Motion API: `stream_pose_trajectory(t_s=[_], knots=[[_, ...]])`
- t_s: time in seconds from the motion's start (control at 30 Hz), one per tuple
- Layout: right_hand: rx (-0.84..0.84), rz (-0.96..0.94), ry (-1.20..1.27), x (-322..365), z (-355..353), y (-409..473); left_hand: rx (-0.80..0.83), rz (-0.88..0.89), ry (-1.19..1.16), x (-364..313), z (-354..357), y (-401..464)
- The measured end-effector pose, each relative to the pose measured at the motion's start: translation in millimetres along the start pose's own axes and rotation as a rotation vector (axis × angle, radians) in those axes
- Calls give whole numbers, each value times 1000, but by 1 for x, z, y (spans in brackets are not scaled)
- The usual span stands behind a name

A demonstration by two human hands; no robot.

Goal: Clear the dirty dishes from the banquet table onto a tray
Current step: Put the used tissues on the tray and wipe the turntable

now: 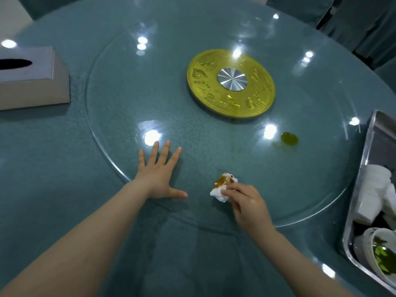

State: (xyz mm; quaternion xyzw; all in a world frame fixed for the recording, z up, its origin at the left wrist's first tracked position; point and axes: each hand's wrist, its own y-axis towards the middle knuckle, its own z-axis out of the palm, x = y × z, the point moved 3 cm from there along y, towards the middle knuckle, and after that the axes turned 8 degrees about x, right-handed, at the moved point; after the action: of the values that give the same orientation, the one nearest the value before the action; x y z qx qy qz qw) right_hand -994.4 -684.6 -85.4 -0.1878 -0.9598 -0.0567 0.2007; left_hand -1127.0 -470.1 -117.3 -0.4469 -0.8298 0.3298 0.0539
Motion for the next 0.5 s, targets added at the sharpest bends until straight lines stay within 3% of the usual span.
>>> stream_pose_trajectory(t_s=[0.13,0.5], knots=[[20,-30,16,-5,-2,36,-6,12,10,12,-6,1],[-37,357,-9,-77,-22,200,-1,31,53,24,-7,9]])
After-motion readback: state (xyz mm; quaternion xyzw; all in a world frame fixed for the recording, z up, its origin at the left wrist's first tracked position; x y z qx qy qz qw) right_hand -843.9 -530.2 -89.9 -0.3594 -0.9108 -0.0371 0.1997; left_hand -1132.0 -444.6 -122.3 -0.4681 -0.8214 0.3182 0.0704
